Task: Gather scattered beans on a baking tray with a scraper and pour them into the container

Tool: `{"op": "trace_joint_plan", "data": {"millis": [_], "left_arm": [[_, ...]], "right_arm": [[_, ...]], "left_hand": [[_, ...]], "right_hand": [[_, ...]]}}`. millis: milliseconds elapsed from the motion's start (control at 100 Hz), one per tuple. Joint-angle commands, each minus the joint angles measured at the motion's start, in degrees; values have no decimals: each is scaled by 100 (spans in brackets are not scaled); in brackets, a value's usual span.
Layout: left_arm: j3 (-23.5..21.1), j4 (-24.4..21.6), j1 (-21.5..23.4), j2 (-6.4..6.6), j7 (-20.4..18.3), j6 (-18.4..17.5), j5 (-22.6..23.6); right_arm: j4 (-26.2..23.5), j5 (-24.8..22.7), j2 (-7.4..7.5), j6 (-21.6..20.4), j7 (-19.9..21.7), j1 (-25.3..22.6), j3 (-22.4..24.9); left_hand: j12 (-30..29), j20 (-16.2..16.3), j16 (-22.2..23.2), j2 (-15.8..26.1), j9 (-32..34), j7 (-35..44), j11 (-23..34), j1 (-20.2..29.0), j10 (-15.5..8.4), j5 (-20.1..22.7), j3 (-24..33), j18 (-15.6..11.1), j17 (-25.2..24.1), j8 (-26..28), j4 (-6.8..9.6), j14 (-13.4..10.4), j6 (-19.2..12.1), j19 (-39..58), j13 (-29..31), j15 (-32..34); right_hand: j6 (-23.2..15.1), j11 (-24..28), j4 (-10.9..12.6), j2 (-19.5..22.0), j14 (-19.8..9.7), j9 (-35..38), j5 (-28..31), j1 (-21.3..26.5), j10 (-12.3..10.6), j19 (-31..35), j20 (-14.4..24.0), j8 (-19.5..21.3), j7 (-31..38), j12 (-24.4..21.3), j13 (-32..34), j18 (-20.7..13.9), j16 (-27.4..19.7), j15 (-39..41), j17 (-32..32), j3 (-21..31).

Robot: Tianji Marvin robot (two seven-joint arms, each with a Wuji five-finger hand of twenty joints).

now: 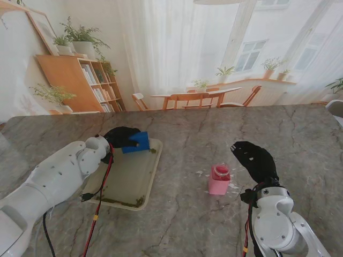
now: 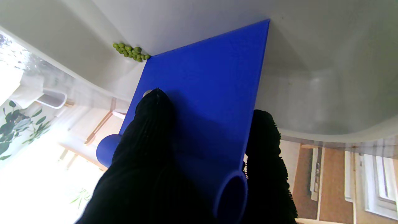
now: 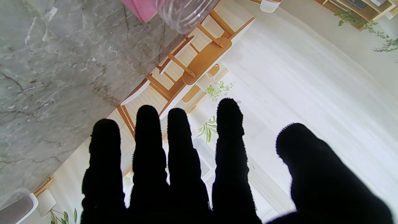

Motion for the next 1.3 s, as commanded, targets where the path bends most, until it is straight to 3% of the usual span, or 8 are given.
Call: {"op": "trace_joint_plan", "data": {"millis": [0,200,290,330,360,410,700,1290], "left_arm": [[131,210,93,-131,-75,-6,-32],[282,395,-1,-227,-48,-163,-159],[315,413,1,-235,-38,-247,-164],[321,420,8,-240,-38,-280,-176],[322,423,17,-245,-42,-300,-191],[331,434,29,-256,-39,-335,-211],[382,401,105,-248,-15,-536,-195],[333,76,316,72,-127,-1035,242]], "right_arm": [[13,21,-8,-27,70,-12,2],[5,30,-14,-18,49,-24,10],[1,31,-16,-15,43,-30,15],[0,32,-16,-15,42,-32,17],[-1,33,-17,-13,40,-34,18],[-2,33,-17,-13,38,-34,20],[8,42,-12,-34,65,-27,20],[4,41,-17,-10,46,-33,25]], "left_hand": [[-70,236,77,476,175,-37,104,772,147,372,835,71,-60,-88,-326,-99,17,228,164,171],[-94,225,48,494,151,-39,95,772,115,371,810,71,-80,-90,-321,-59,-39,200,126,135],[-98,219,7,506,161,-39,72,772,93,371,785,59,-80,-89,-318,-249,-66,184,182,75],[-96,218,1,498,160,-30,68,772,88,385,781,59,-79,-84,-319,-254,-69,182,186,64],[-93,218,8,501,161,-30,65,772,92,386,786,59,-79,-84,-313,-58,-74,182,138,60],[-89,218,5,499,166,-31,58,772,92,388,769,58,-79,-86,-320,-226,-73,180,187,60],[-67,208,-1,502,183,-22,1,772,55,406,745,40,-81,-81,-318,-232,-139,154,194,7],[-27,87,-134,686,89,45,-353,772,-200,320,539,-95,-109,-28,-286,-259,-500,-191,98,-497]], "right_hand": [[-186,-39,105,117,-81,27,80,-29,-116,-56,108,59,6,75,40,52,69,-65,-90,-103],[-192,-38,105,120,-81,32,79,-32,-104,-57,110,58,5,76,37,56,69,-67,-92,-108],[-190,-38,106,123,-83,32,75,-25,-115,-59,110,58,5,76,42,54,71,-65,-93,-106],[-181,-42,107,120,-77,23,109,-23,-104,-57,111,62,19,74,38,49,70,-67,-91,-106],[-189,-39,106,121,-79,30,85,-26,-112,-58,112,61,11,75,26,55,69,-72,-91,-108],[-194,-40,106,120,-82,31,85,-26,-113,-58,112,61,11,75,40,57,71,-67,-92,-109],[-203,-40,107,124,-79,31,84,-25,-106,-61,114,60,12,75,38,58,71,-69,-93,-115],[-196,-40,108,125,-81,28,87,-23,-113,-64,118,60,17,76,33,60,71,-69,-96,-116]]}}
